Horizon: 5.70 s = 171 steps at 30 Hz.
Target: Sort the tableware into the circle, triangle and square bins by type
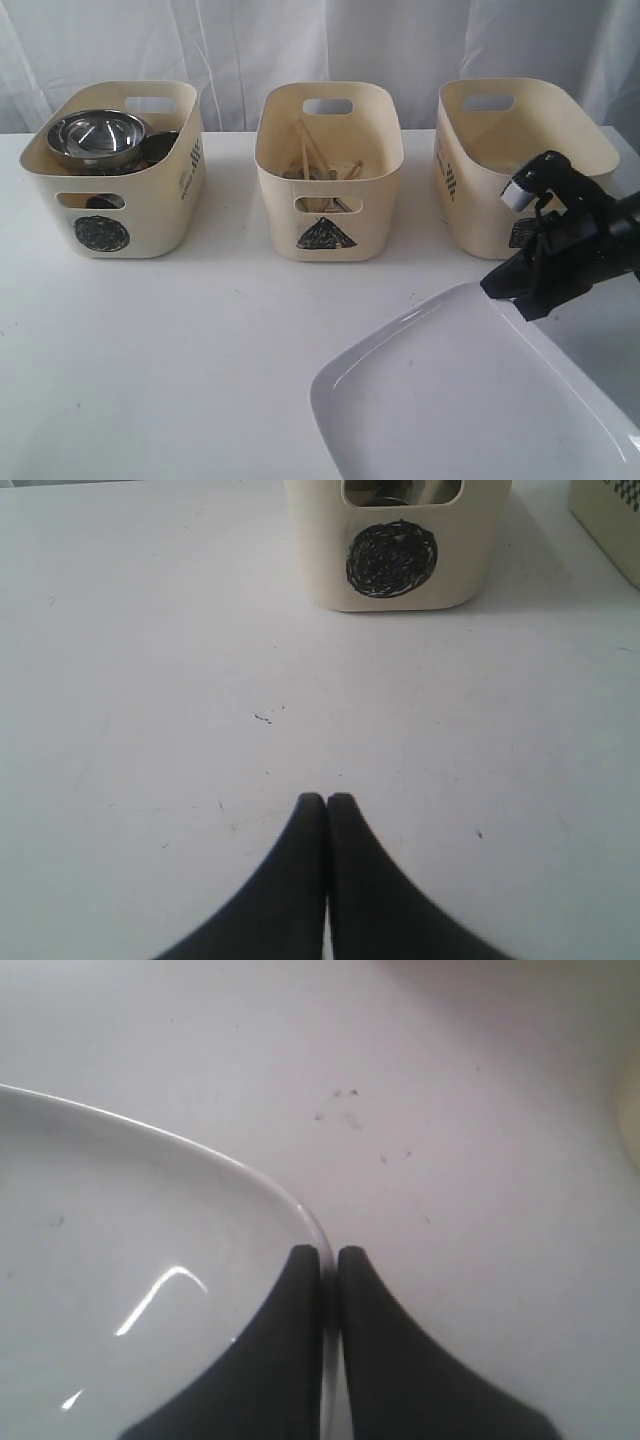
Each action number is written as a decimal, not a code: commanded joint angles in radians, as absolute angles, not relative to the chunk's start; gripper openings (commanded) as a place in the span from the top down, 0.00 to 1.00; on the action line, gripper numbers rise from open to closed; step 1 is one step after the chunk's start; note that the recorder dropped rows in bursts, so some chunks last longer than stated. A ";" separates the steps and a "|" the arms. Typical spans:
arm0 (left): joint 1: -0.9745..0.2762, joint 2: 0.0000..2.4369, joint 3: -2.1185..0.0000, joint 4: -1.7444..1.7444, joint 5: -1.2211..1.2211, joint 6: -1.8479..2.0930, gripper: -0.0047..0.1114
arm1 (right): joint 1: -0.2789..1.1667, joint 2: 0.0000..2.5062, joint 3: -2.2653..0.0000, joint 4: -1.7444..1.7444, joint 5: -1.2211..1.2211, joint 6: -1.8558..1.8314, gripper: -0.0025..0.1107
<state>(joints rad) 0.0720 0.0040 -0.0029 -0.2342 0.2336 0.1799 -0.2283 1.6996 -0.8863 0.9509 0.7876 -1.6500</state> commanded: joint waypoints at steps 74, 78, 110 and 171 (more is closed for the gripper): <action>0.068 0.000 0.000 -0.239 0.234 0.180 0.96 | -0.228 1.353 -0.989 0.868 0.709 -1.409 0.98; 0.068 0.000 0.000 -0.239 0.234 0.180 0.96 | -0.228 1.319 -0.989 0.910 0.723 -1.406 0.98; 0.068 0.000 0.000 -0.239 0.234 0.180 0.96 | -0.228 1.270 -1.055 0.620 0.922 -1.135 0.98; 0.068 0.000 0.000 -0.239 0.234 0.180 0.96 | -0.230 1.589 -0.612 0.295 0.701 -0.291 0.38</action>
<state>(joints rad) 0.0720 0.0040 -0.0029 -0.2342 0.2336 0.1799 -0.2283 1.5735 -0.6370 0.2457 0.7793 -0.2572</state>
